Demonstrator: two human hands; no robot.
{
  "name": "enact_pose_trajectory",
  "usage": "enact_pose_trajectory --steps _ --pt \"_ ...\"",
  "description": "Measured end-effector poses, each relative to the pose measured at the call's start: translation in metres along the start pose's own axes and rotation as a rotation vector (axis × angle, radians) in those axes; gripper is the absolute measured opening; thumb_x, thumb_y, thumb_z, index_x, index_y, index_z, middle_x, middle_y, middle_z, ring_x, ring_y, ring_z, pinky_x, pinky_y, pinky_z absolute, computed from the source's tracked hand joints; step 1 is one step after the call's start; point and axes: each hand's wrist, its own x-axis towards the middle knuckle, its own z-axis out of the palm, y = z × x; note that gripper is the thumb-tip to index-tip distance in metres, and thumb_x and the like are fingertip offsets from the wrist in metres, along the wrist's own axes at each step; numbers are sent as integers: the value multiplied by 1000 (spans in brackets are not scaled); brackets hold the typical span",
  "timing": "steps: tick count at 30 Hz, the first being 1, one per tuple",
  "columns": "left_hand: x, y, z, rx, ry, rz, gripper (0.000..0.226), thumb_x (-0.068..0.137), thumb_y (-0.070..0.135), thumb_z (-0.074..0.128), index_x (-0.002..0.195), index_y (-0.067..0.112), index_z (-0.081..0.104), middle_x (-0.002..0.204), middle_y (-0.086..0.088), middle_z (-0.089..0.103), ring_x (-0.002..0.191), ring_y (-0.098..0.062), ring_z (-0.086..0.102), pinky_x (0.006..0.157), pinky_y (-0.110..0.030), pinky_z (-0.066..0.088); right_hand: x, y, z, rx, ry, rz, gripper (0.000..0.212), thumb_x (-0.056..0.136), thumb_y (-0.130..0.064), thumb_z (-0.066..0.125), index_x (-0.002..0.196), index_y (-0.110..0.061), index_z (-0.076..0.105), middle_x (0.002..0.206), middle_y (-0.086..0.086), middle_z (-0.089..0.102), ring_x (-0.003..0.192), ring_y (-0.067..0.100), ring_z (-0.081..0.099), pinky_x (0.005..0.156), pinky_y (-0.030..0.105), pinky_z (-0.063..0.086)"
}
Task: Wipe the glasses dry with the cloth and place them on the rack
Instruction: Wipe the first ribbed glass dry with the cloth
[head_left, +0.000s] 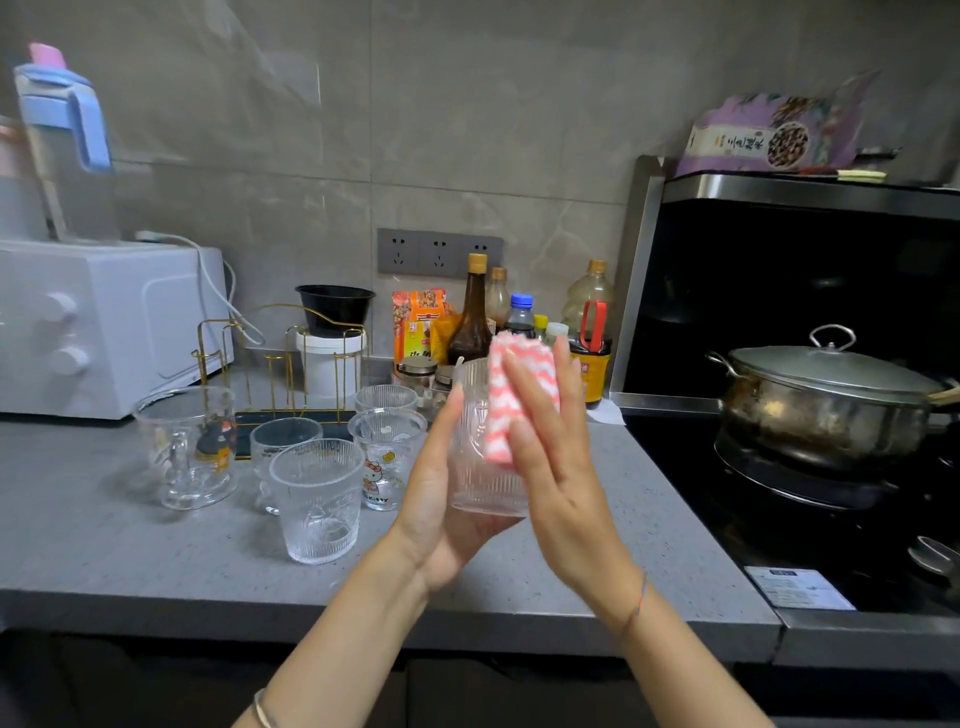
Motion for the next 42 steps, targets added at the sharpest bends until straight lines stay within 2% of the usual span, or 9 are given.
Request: enact_pose_trajectory --steps 4,8,12,17,23,27,32,35,42 --pt "1 -7 -5 17 18 10 63 87 65 49 131 22 61 134 -15 60 120 -30 57 108 -48 38 10 5 -6 62 12 39 47 98 -44 34 145 -46 30 156 -28 1 147 5 0 111 58 29" --pt "1 -5 0 -18 71 46 63 86 63 47 119 15 71 124 -13 67 107 -26 64 95 -40 48 -11 4 4 35 -5 22 49 98 -48 30 147 -44 25 157 -25 -1 147 4 -5 117 56 18" --pt "6 0 -3 -99 68 22 78 84 69 45 123 5 67 129 -17 63 118 -28 61 105 -41 45 -39 -1 16 -7 -46 -10 50 97 -52 30 146 -43 25 158 -23 -6 147 7 -9 119 52 9" --pt "7 0 -3 -131 -25 3 78 89 70 34 96 6 78 105 -15 73 92 -25 72 80 -35 60 -51 -4 17 -98 -85 -44 49 97 -52 28 145 -52 17 157 -24 -10 145 5 -16 116 36 3" --pt "1 -1 -3 -32 5 -1 68 93 62 33 114 12 73 123 -11 68 110 -21 67 99 -37 47 -25 -1 8 -136 -9 -42 51 98 -52 25 148 -43 20 158 -22 -9 146 6 -15 118 40 2" --pt "-6 -6 -4 73 -39 -27 57 91 60 39 119 22 70 128 -13 65 117 -27 59 110 -49 35 1 4 -5 -27 20 38 50 97 -47 30 146 -45 25 154 -32 -6 147 6 -10 115 58 20" --pt "-8 -3 2 30 -4 10 56 87 58 47 115 16 73 122 -12 68 103 -23 67 103 -41 42 -8 4 2 3 -6 21 52 98 -51 29 148 -43 21 157 -25 -5 147 4 -8 116 57 19" --pt "-2 0 -3 -56 55 7 67 83 65 47 110 10 75 124 -13 67 110 -23 66 102 -38 46 -30 1 14 4 -50 -1 53 97 -56 29 147 -42 24 159 -22 -5 147 7 -7 117 56 13" --pt "3 1 -5 -31 97 7 82 82 73 49 126 6 64 130 -17 62 122 -30 58 109 -44 41 -48 2 19 -67 -71 -16 50 97 -52 30 146 -49 20 158 -23 -10 146 6 -13 119 51 8"
